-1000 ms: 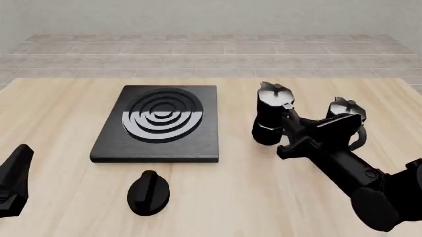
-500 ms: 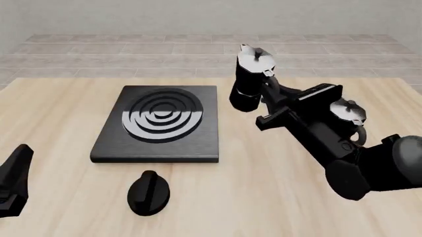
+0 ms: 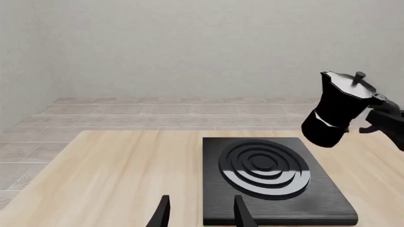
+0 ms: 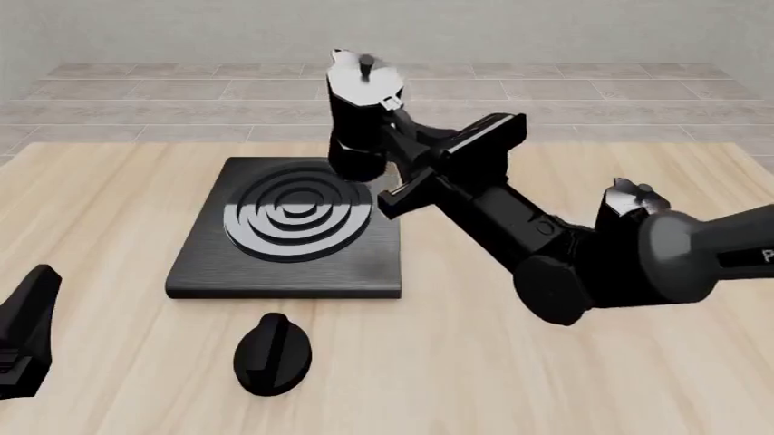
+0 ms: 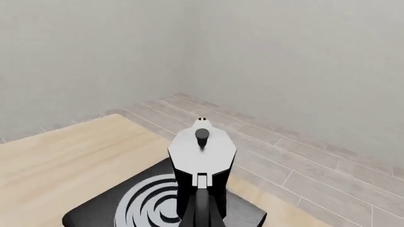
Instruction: Put both moka pots on the stove.
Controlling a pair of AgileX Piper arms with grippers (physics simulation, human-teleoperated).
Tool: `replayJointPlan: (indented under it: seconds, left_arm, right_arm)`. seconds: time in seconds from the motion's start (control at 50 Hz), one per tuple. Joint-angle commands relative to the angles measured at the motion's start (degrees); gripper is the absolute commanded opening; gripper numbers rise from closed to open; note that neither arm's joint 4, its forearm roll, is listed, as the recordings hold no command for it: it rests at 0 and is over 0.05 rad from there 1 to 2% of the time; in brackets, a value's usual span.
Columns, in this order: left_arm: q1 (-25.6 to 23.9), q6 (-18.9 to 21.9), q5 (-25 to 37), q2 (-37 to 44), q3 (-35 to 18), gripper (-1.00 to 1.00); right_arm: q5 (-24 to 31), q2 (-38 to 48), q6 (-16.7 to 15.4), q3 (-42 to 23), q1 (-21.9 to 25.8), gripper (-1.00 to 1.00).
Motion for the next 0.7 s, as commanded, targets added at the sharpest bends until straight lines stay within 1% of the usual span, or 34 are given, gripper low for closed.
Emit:
replayJointPlan:
  seconds: [0.02,0.18,0.22,0.28,0.36,0.4,0.5,0.54,0.6,0.7]
  left_arm:
    - [0.0,0.0,0.0,0.0,0.0,1.0]
    - [0.0,0.0,0.0,0.0,0.0,1.0]
    - [0.0,0.0,0.0,0.0,0.0,1.0]
    - [0.0,0.0,0.0,0.0,0.0,1.0]
    - [0.0,0.0,0.0,0.0,0.0,1.0]
    - [0.0,0.0,0.0,0.0,0.0,1.0]
    - [0.0,0.0,0.0,0.0,0.0,1.0]
    - [0.0,0.0,0.0,0.0,0.0,1.0]
    - [0.0,0.0,0.0,0.0,0.0,1.0]
    - [0.0,0.0,0.0,0.0,0.0,1.0]
  right_arm:
    - [1.5,0.6,-0.7,-5.4,5.4,-1.0]
    - [3.9,2.7,-0.7,-10.0,7.2,-1.0]
    - [4.9,3.4,-0.2,-11.4,7.4,-1.0]
    - [5.4,4.1,-0.4,-12.6,8.0,-1.0]
    - [6.4,5.7,0.6,-15.3,8.3,-1.0]
    - [6.3,6.3,0.4,-16.2,8.6,-1.0]
    - [6.8,7.4,1.2,-18.4,9.0,-1.0]
    - [7.3,8.5,1.3,-20.0,8.9,-1.0]
    - [9.8,11.5,2.3,-24.3,8.3,-1.0]
    - [11.0,13.4,2.0,-27.4,8.6,-1.0]
